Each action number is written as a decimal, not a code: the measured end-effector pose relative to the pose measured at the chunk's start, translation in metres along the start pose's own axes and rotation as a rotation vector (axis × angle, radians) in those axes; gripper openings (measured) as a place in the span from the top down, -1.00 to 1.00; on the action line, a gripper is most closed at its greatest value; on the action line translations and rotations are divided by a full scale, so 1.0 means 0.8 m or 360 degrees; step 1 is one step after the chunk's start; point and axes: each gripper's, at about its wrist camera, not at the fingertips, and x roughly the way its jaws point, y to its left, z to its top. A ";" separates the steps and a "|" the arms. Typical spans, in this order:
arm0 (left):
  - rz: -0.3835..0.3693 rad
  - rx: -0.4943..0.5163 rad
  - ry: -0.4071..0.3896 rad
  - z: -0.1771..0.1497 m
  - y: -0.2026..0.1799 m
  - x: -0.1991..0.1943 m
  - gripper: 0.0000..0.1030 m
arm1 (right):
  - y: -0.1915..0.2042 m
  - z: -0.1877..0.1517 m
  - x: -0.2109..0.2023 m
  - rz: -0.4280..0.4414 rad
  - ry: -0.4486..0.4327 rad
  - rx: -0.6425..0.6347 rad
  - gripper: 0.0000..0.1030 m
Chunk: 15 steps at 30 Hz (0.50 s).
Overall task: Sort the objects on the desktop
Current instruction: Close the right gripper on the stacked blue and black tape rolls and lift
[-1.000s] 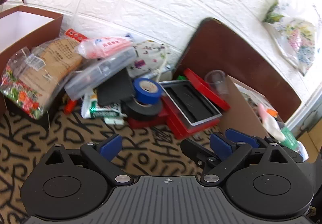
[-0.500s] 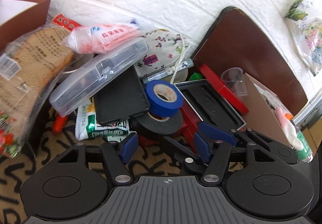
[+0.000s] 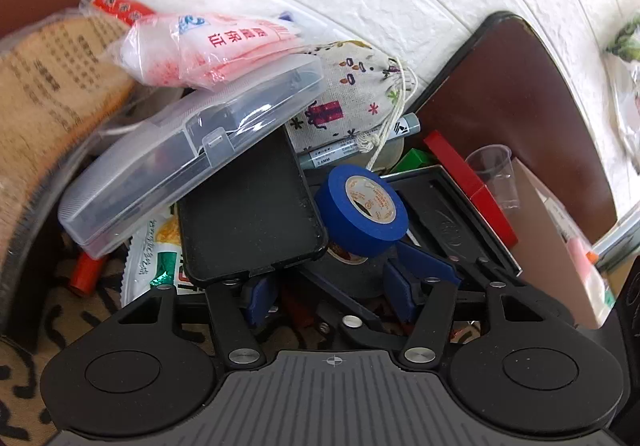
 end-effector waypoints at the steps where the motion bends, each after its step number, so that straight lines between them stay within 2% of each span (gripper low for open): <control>1: 0.0002 0.0001 -0.0002 -0.001 -0.001 0.000 -0.36 | 0.001 0.000 0.001 -0.0004 0.0004 -0.0006 -0.56; 4: 0.0029 0.0049 0.0012 -0.004 -0.009 -0.006 -0.41 | 0.001 0.000 -0.004 0.0018 0.0022 0.0012 -0.55; 8: 0.0038 0.0052 0.0047 -0.018 -0.015 -0.021 -0.37 | 0.004 -0.008 -0.025 0.0052 0.0056 0.0026 -0.55; 15: 0.0084 0.0080 0.0168 -0.086 -0.040 -0.065 -0.39 | 0.019 -0.050 -0.091 0.0127 0.0181 0.0087 -0.55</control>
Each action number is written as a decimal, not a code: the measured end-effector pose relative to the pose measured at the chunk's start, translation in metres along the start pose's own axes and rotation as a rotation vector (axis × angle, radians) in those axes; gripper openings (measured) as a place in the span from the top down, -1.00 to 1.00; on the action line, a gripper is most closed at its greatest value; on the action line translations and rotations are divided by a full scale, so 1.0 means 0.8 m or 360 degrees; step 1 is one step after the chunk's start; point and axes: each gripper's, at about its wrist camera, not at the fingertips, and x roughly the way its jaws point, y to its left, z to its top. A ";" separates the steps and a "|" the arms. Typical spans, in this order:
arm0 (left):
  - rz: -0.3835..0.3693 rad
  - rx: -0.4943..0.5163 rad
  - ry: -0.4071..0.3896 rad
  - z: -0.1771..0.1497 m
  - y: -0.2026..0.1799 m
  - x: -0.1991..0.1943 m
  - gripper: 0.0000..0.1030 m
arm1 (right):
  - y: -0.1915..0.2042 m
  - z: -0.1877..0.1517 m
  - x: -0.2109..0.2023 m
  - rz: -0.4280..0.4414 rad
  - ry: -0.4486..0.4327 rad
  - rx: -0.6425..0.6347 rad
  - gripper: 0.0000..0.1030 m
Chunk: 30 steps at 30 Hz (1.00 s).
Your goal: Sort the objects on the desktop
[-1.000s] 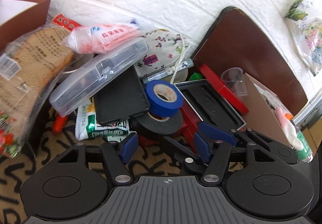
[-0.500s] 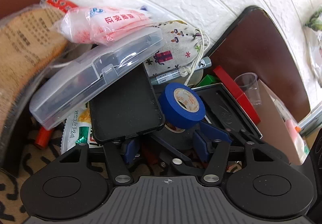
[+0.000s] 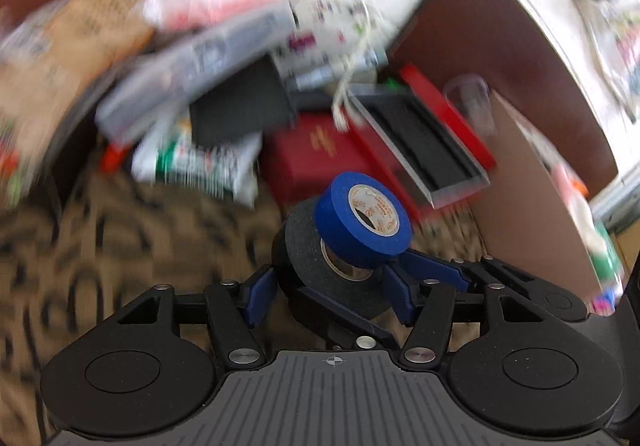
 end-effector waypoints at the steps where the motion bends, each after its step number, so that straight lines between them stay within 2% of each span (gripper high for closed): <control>1: -0.0008 -0.0006 0.0028 -0.014 -0.003 -0.006 -0.39 | 0.003 -0.012 -0.011 0.0014 0.0025 0.0011 -0.55; 6: 0.0006 0.0007 0.0133 -0.086 -0.021 -0.035 -0.41 | 0.026 -0.069 -0.063 0.0079 0.0145 0.0049 -0.55; 8: 0.0027 0.0047 0.0123 -0.111 -0.031 -0.051 -0.41 | 0.033 -0.088 -0.084 0.0127 0.0166 0.0079 -0.55; 12: 0.0037 0.0026 0.0121 -0.145 -0.037 -0.074 -0.44 | 0.044 -0.114 -0.112 0.0175 0.0207 0.0099 -0.55; 15: 0.0109 0.0051 0.0074 -0.150 -0.041 -0.081 -0.45 | 0.047 -0.118 -0.130 0.0144 0.0139 0.0072 -0.53; 22: 0.0123 0.0124 0.0029 -0.140 -0.060 -0.087 -0.48 | 0.041 -0.122 -0.151 0.0095 0.0030 0.0089 -0.43; 30: 0.0145 0.0171 0.0029 -0.142 -0.066 -0.083 -0.49 | 0.036 -0.122 -0.145 0.0071 0.0071 0.0121 -0.21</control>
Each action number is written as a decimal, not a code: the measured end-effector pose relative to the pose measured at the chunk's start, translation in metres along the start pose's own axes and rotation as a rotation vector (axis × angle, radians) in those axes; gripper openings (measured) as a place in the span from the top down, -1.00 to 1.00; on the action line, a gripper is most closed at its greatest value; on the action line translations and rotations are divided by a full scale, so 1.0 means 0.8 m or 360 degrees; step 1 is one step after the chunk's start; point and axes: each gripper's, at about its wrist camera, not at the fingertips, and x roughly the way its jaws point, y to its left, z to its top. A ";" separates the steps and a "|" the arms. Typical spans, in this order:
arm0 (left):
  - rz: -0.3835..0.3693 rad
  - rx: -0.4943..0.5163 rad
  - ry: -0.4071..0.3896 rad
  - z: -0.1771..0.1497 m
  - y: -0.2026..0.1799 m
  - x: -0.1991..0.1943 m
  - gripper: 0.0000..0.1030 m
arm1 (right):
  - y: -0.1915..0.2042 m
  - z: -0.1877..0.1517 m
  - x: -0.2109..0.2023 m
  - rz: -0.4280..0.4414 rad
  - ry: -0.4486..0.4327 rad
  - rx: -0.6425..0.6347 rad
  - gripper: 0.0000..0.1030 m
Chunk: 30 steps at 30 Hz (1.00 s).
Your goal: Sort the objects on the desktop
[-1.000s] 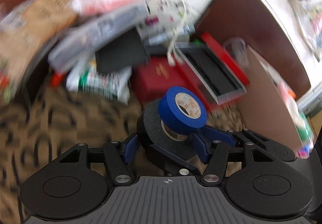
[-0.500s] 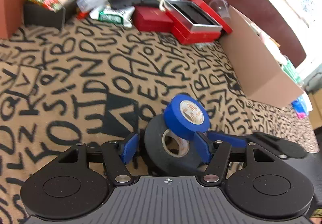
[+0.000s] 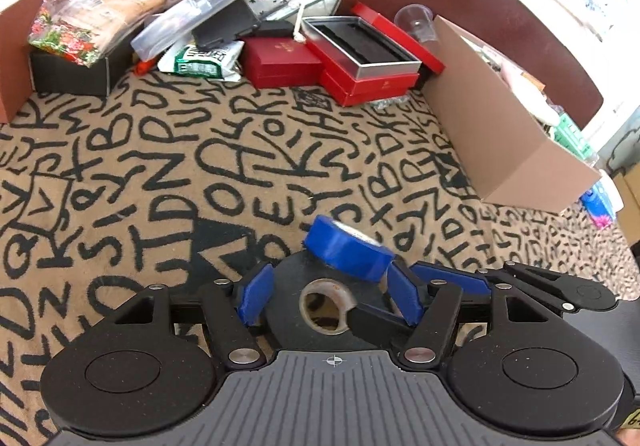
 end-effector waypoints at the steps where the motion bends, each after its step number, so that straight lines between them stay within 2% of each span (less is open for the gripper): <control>1: 0.0004 -0.0009 0.0007 -0.002 0.003 0.000 -0.49 | 0.000 -0.001 0.001 0.0001 0.0008 0.0004 -0.20; 8: 0.0023 -0.0102 0.0027 -0.006 0.027 -0.002 -0.49 | -0.002 -0.005 0.017 0.0010 0.0061 0.0058 -0.11; 11: 0.0030 -0.0078 0.0028 -0.007 0.030 0.003 -0.40 | -0.004 -0.007 0.021 0.0010 0.0066 0.0094 -0.09; 13: 0.0036 -0.0068 0.0023 -0.006 0.031 0.005 -0.27 | -0.006 -0.008 0.021 0.0005 0.0059 0.0119 -0.08; 16: 0.0033 -0.0017 0.0074 -0.004 0.034 0.006 -0.12 | -0.008 -0.008 0.016 -0.0036 0.0049 0.0140 0.08; 20: -0.0033 0.0039 0.0102 -0.010 0.037 0.001 -0.11 | -0.024 -0.008 0.013 -0.0026 0.0068 0.0207 0.08; 22: -0.0061 0.0071 0.0113 -0.012 0.032 0.003 0.01 | -0.027 -0.008 0.016 0.0004 0.0068 0.0255 0.15; 24: -0.0064 0.0052 0.0112 -0.012 0.032 0.006 -0.02 | -0.027 -0.008 0.018 0.0019 0.0058 0.0278 0.25; 26: -0.0073 0.0013 0.0110 -0.010 0.036 0.011 -0.06 | -0.028 -0.007 0.021 0.0023 0.0050 0.0303 0.26; 30: -0.0040 0.0071 0.0120 -0.010 0.028 0.009 0.07 | -0.031 -0.004 0.024 0.0048 0.0070 0.0369 0.26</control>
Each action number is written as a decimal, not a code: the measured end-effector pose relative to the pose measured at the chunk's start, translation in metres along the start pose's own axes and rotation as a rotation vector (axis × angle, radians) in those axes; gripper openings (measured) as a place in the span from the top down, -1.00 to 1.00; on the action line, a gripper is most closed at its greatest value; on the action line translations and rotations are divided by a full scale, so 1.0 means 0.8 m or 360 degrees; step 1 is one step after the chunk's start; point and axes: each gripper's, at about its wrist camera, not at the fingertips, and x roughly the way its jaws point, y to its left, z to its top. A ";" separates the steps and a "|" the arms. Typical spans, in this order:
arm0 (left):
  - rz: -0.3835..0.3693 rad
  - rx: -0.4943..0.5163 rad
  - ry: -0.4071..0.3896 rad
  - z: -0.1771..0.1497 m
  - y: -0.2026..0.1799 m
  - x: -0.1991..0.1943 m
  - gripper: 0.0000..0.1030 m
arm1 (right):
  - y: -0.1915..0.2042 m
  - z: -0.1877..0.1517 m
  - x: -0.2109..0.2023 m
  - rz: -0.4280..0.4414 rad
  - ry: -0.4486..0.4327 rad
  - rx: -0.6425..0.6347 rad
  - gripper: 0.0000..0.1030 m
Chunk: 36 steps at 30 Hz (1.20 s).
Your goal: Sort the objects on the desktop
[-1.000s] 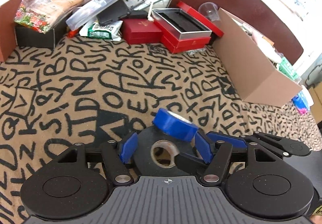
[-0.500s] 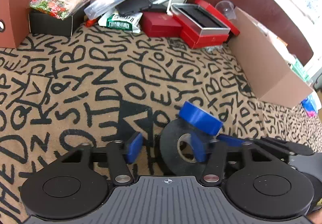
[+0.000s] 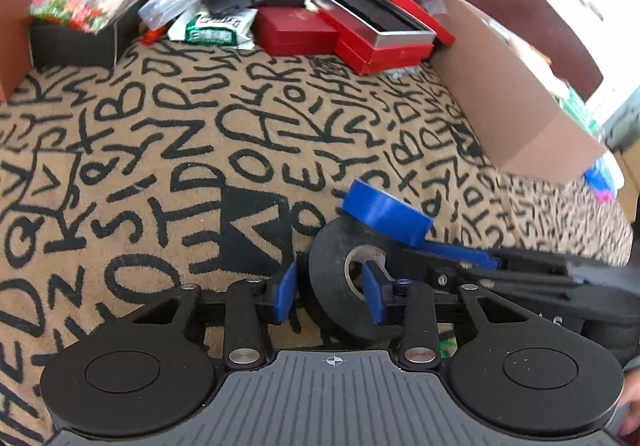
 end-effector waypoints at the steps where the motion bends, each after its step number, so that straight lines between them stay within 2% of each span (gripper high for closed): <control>1: 0.0005 0.0022 -0.0003 -0.002 -0.001 -0.002 0.09 | 0.000 -0.001 -0.002 0.0009 0.0009 -0.0007 0.26; 5: -0.0009 -0.0044 -0.0012 -0.005 0.006 -0.002 0.11 | -0.003 -0.006 0.001 0.0099 0.0063 0.0027 0.20; 7: 0.0016 -0.0059 -0.0031 -0.004 0.006 0.000 0.24 | -0.002 -0.005 0.003 0.0085 0.0057 0.0049 0.21; 13: 0.0048 -0.0061 -0.0034 -0.003 0.003 -0.004 0.27 | -0.002 -0.005 0.005 0.0041 0.0037 0.0100 0.34; 21: 0.0063 -0.0104 -0.0040 -0.027 -0.015 -0.029 0.28 | 0.011 -0.021 -0.025 0.0020 0.0025 0.0071 0.37; 28: 0.0047 -0.0049 -0.0138 -0.020 -0.043 -0.058 0.27 | 0.020 -0.014 -0.066 0.0006 -0.0086 0.0014 0.38; 36: -0.0041 0.0070 -0.0271 0.025 -0.099 -0.064 0.26 | -0.001 0.018 -0.117 -0.0065 -0.0300 -0.0001 0.38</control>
